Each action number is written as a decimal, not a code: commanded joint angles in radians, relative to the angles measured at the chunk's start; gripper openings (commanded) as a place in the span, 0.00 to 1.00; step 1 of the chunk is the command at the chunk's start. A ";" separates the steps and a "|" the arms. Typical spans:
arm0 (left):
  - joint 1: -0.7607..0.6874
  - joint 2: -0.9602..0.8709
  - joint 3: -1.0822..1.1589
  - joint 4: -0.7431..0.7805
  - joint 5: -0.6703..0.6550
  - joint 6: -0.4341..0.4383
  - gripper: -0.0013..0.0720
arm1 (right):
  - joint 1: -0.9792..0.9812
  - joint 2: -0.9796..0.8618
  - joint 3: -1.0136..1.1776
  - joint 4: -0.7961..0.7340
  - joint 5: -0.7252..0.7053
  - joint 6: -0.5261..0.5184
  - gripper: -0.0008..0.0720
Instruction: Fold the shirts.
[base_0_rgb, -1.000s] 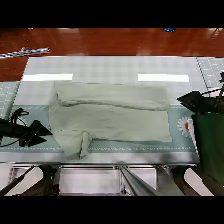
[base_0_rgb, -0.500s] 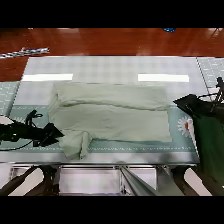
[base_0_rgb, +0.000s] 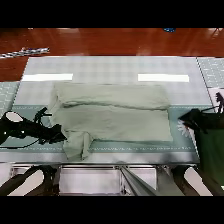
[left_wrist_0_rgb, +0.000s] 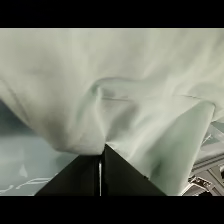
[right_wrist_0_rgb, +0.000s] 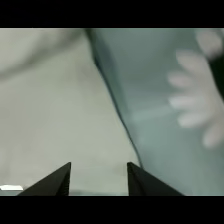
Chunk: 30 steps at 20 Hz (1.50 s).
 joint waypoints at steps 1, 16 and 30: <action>-0.006 0.000 0.007 -0.010 -0.030 0.010 0.04 | 0.045 0.000 -0.106 -0.154 0.087 0.082 0.56; -0.006 0.000 0.008 -0.010 -0.029 0.011 0.04 | 0.132 -0.095 -0.182 0.097 -0.195 0.027 0.56; 0.077 -0.052 0.435 -0.138 -0.104 0.014 0.04 | 0.237 -0.114 0.188 0.122 -0.113 -0.013 0.04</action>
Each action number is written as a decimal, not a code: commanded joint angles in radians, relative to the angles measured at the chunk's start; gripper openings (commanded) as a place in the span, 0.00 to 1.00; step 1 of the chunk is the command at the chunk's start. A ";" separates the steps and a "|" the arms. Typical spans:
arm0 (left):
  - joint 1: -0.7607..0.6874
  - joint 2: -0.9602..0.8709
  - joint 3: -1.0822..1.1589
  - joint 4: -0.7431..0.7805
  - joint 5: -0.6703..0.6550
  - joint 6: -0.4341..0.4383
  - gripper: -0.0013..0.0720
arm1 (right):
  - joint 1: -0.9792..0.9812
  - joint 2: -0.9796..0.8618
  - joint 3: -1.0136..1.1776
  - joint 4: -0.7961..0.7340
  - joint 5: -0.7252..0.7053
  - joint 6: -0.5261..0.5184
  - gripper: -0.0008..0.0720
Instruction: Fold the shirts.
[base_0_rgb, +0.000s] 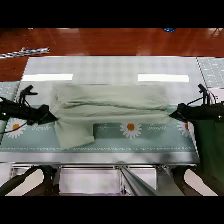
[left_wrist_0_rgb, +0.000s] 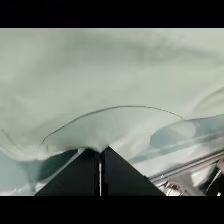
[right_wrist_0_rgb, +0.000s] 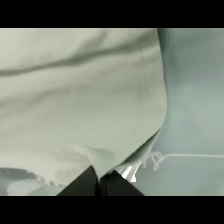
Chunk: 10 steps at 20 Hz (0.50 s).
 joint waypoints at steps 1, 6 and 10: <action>-0.002 -0.074 0.146 -0.138 0.051 -0.011 0.04 | 0.003 -0.011 0.076 0.082 -0.047 0.007 0.04; -0.091 -0.335 0.412 -0.151 0.054 -0.061 0.04 | 0.030 -0.159 0.143 0.153 -0.114 -0.021 0.04; -0.113 -0.522 0.653 -0.151 0.026 -0.144 0.04 | 0.042 -0.292 0.242 0.177 -0.146 -0.019 0.04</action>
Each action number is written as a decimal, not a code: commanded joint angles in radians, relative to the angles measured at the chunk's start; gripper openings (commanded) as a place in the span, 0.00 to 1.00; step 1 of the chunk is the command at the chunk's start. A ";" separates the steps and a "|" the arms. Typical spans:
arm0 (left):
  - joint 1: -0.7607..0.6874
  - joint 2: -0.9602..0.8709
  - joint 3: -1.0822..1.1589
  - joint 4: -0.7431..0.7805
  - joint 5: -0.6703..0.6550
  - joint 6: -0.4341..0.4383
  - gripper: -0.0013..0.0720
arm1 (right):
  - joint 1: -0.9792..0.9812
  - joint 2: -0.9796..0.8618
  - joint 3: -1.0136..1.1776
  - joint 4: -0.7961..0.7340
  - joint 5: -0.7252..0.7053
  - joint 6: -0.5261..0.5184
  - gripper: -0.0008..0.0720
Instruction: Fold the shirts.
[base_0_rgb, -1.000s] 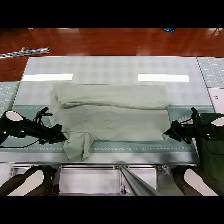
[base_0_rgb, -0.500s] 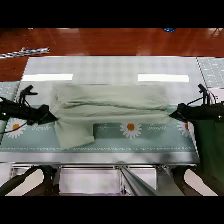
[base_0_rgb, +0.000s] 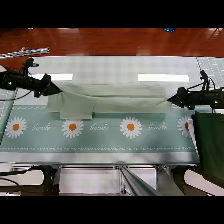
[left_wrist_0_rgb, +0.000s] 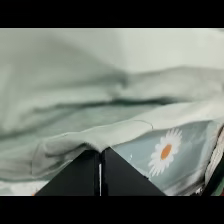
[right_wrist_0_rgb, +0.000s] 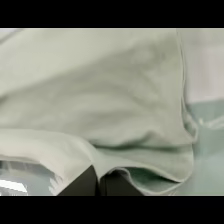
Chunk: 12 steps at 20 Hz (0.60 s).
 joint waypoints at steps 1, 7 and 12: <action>-0.024 -0.170 0.217 -0.010 -0.037 -0.066 0.04 | 0.009 -0.114 0.091 0.029 -0.029 -0.004 0.04; -0.033 -0.357 0.425 -0.010 -0.050 -0.084 0.04 | 0.009 -0.244 0.214 0.069 -0.063 -0.005 0.04; -0.035 -0.430 0.459 -0.010 -0.019 -0.072 0.04 | 0.010 -0.323 0.231 0.181 -0.096 -0.046 0.04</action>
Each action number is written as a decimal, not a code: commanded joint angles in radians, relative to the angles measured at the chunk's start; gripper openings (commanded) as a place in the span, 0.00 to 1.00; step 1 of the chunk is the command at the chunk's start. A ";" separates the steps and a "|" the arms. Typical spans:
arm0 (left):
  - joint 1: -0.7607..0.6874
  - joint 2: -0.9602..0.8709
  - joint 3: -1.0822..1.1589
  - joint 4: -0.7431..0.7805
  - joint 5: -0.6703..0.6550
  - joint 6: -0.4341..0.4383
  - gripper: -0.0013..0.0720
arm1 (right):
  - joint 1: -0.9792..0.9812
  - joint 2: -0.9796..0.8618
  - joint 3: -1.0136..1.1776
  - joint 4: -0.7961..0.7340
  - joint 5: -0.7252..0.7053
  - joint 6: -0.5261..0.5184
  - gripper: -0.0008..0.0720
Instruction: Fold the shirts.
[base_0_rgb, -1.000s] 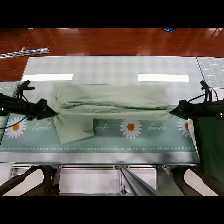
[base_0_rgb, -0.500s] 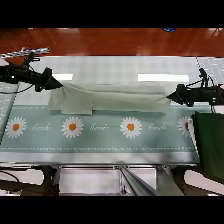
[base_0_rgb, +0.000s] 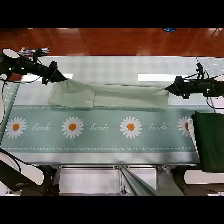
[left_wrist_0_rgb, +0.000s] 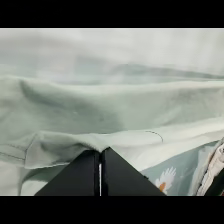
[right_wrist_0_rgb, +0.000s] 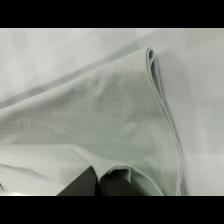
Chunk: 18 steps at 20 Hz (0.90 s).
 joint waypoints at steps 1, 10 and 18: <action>-0.003 -0.051 0.027 0.000 0.023 0.004 0.04 | 0.000 -0.056 0.015 0.087 -0.034 -0.027 0.04; 0.102 0.006 0.081 0.023 -0.306 -0.056 0.71 | -0.102 -0.050 0.138 0.090 0.243 0.035 0.57; 0.114 0.608 -0.211 0.188 0.142 0.059 0.71 | -0.308 0.372 0.054 -0.244 0.128 0.042 0.58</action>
